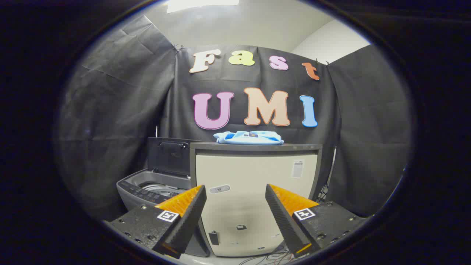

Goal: Put the clothes into the washing machine and then close the washing machine lid.

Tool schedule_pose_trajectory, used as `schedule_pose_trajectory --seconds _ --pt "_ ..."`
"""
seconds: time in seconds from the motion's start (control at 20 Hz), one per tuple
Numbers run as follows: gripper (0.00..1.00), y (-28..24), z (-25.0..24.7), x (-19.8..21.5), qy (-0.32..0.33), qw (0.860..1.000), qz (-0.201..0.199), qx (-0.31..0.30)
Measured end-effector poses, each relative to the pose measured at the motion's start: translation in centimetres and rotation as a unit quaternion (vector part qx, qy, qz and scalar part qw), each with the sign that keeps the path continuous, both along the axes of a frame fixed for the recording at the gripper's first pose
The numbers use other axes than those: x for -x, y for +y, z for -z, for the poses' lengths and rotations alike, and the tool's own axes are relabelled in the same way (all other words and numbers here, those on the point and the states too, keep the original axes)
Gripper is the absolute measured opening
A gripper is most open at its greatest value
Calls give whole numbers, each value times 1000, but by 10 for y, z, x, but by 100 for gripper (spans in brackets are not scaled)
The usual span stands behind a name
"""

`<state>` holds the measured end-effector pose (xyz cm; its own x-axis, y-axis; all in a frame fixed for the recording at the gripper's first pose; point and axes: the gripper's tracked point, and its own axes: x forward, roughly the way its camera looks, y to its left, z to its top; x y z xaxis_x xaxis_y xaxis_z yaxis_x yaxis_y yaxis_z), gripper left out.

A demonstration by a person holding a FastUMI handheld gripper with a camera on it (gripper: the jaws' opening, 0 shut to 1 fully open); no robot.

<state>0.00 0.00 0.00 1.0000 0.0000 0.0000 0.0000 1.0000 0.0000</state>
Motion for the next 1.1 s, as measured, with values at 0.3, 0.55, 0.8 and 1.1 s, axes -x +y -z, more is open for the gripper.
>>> schedule_pose_trajectory --seconds 0.3,0.55,0.8,1.1 --pt "98 0 6 -1 5 1000 2 6" --pt "98 3 4 -2 2 1000 1 8" --pt "98 0 4 -1 2 1000 7 5" --pt "98 -9 6 0 11 1000 23 -3"
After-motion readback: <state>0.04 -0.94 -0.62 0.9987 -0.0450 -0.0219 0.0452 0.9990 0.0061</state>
